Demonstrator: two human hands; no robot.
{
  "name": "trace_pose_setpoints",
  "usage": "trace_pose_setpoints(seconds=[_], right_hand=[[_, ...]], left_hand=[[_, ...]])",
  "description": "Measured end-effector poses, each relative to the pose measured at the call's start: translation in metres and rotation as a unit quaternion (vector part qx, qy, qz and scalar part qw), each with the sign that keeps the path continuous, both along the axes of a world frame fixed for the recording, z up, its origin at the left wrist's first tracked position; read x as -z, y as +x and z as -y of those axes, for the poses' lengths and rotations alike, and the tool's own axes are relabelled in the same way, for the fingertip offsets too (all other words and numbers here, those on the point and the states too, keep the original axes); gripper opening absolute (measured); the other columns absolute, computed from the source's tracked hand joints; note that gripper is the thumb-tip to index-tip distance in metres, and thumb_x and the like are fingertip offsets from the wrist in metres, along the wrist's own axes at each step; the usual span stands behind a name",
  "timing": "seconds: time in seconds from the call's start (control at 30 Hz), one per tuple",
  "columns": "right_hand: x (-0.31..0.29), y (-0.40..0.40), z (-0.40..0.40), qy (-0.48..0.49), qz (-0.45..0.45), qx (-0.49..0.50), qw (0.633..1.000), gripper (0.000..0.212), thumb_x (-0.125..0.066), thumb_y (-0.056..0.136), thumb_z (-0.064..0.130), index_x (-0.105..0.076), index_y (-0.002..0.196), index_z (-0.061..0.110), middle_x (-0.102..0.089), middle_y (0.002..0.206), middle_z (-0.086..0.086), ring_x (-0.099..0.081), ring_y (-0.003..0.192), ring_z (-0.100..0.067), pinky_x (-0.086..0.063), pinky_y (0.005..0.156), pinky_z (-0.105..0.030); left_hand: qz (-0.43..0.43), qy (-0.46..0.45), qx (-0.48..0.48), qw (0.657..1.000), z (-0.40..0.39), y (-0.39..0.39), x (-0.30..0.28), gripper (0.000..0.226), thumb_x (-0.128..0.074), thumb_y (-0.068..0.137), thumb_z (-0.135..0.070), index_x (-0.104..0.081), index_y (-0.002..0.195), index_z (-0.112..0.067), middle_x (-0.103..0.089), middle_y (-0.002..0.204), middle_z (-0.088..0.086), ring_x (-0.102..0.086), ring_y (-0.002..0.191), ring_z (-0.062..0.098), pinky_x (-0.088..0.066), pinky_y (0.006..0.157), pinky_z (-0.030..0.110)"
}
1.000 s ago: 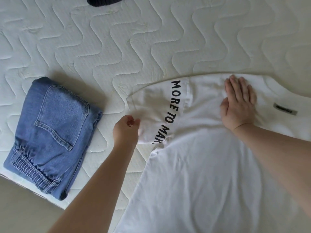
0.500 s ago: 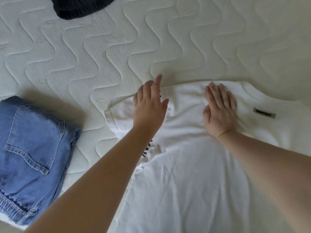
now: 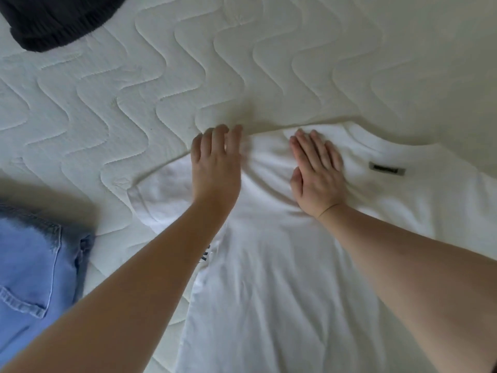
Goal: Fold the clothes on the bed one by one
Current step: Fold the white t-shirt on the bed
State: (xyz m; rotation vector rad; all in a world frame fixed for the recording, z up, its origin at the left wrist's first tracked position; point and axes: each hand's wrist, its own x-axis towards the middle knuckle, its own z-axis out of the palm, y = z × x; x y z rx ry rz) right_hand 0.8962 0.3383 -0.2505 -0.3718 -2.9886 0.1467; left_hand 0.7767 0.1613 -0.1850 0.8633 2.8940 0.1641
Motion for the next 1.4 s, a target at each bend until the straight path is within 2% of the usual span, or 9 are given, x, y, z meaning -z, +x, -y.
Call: trace_pose_setpoints(seconds=[0.13, 0.33, 0.47, 0.83, 0.93, 1.03, 1.13, 1.27, 1.4], right_hand=[[-0.002, 0.0, 0.003, -0.001, 0.017, 0.004, 1.0, 0.063, -0.042, 0.09, 0.027, -0.034, 0.152, 0.016, -0.029, 0.159, -0.002, -0.022, 0.149, -0.021, -0.02, 0.12, -0.045], [0.0, 0.0, 0.004, -0.001, 0.043, 0.014, 0.999, 0.066, -0.038, 0.089, 0.03, -0.03, 0.153, 0.018, -0.021, 0.161, -0.013, -0.016, 0.15, -0.024, -0.016, 0.12, -0.049], [-0.001, 0.0, 0.004, -0.002, 0.06, 0.023, 0.998, 0.067, -0.036, 0.089, 0.033, -0.028, 0.154, 0.022, -0.019, 0.162, -0.011, -0.013, 0.151, -0.023, -0.012, 0.118, -0.055], [-0.025, 0.009, 0.002, -0.052, 0.081, 0.037, 0.995, 0.06, -0.033, 0.097, 0.038, -0.023, 0.155, 0.025, -0.014, 0.164, -0.002, -0.009, 0.151, -0.017, -0.004, 0.121, -0.042], [-0.038, 0.059, -0.017, -0.073, 0.105, 0.097, 0.987, 0.061, -0.034, 0.099, 0.039, -0.018, 0.156, 0.023, -0.01, 0.164, -0.002, -0.006, 0.151, -0.02, -0.002, 0.121, -0.04], [-0.048, 0.142, -0.047, -0.064, 0.124, 0.163, 0.977, 0.06, -0.033, 0.101, 0.038, -0.015, 0.157, 0.023, -0.006, 0.165, -0.001, -0.003, 0.152, -0.021, 0.0, 0.121, -0.041], [-0.055, 0.21, -0.073, -0.067, 0.159, 0.218, 0.961, 0.06, -0.026, 0.103, 0.041, -0.009, 0.157, 0.022, -0.003, 0.165, -0.002, 0.0, 0.152, -0.021, 0.002, 0.121, -0.041], [-0.059, 0.275, -0.09, -0.058, 0.181, 0.267, 0.945, 0.06, -0.028, 0.103, 0.041, -0.014, 0.157, 0.019, -0.009, 0.164, -0.005, -0.001, 0.152, -0.022, 0.002, 0.121, -0.04], [-0.065, 0.317, -0.101, -0.078, 0.151, 0.274, 0.947, 0.053, -0.035, 0.102, 0.034, -0.029, 0.153, 0.018, -0.021, 0.162, -0.003, -0.012, 0.151, -0.019, -0.006, 0.122, -0.039]], left_hand=[[0.031, 0.031, 0.044, 0.998, 0.012, 0.083, 0.016, 0.064, -0.048, 0.098, -0.027, -0.025, 0.154, -0.006, -0.026, 0.16, 0.011, -0.023, 0.149, 0.027, -0.023, 0.12, 0.046], [0.062, -0.049, 0.023, 0.997, 0.024, 0.114, 0.05, 0.067, -0.027, 0.1, -0.042, -0.01, 0.157, -0.01, -0.003, 0.165, 0.009, -0.001, 0.152, 0.023, -0.009, 0.122, 0.046], [0.042, -0.058, 0.037, 0.997, 0.024, 0.114, 0.06, 0.069, -0.023, 0.1, -0.044, -0.005, 0.157, -0.01, 0.001, 0.165, 0.012, 0.002, 0.152, 0.027, -0.004, 0.122, 0.047], [0.014, -0.075, 0.047, 0.996, 0.028, 0.113, 0.062, 0.065, -0.013, 0.099, -0.049, 0.01, 0.156, -0.029, 0.01, 0.164, 0.008, 0.008, 0.151, 0.027, 0.0, 0.121, 0.05], [0.026, -0.08, 0.044, 0.995, 0.026, 0.112, 0.054, 0.064, -0.009, 0.098, -0.05, 0.01, 0.156, -0.031, 0.009, 0.165, 0.008, 0.008, 0.151, 0.027, 0.0, 0.121, 0.05], [0.01, -0.025, 0.036, 0.999, 0.014, 0.121, 0.038, 0.065, -0.02, 0.095, -0.04, -0.016, 0.157, -0.018, -0.017, 0.161, 0.017, -0.014, 0.149, 0.035, -0.009, 0.119, 0.055], [0.021, 0.034, 0.13, 0.991, -0.03, 0.161, 0.023, 0.062, -0.023, 0.096, -0.035, -0.028, 0.153, -0.009, -0.03, 0.157, 0.018, -0.026, 0.146, 0.033, -0.02, 0.119, 0.051], [0.078, 0.03, 0.292, 0.953, -0.128, 0.242, 0.017, 0.06, -0.016, 0.1, -0.042, -0.018, 0.157, -0.021, -0.018, 0.163, 0.007, -0.012, 0.151, 0.023, -0.011, 0.122, 0.042], [0.113, 0.018, 0.325, 0.939, -0.203, 0.297, 0.024, 0.058, -0.018, 0.102, -0.042, -0.006, 0.157, -0.026, -0.004, 0.165, 0.002, 0.0, 0.152, 0.019, -0.001, 0.122, 0.039]])
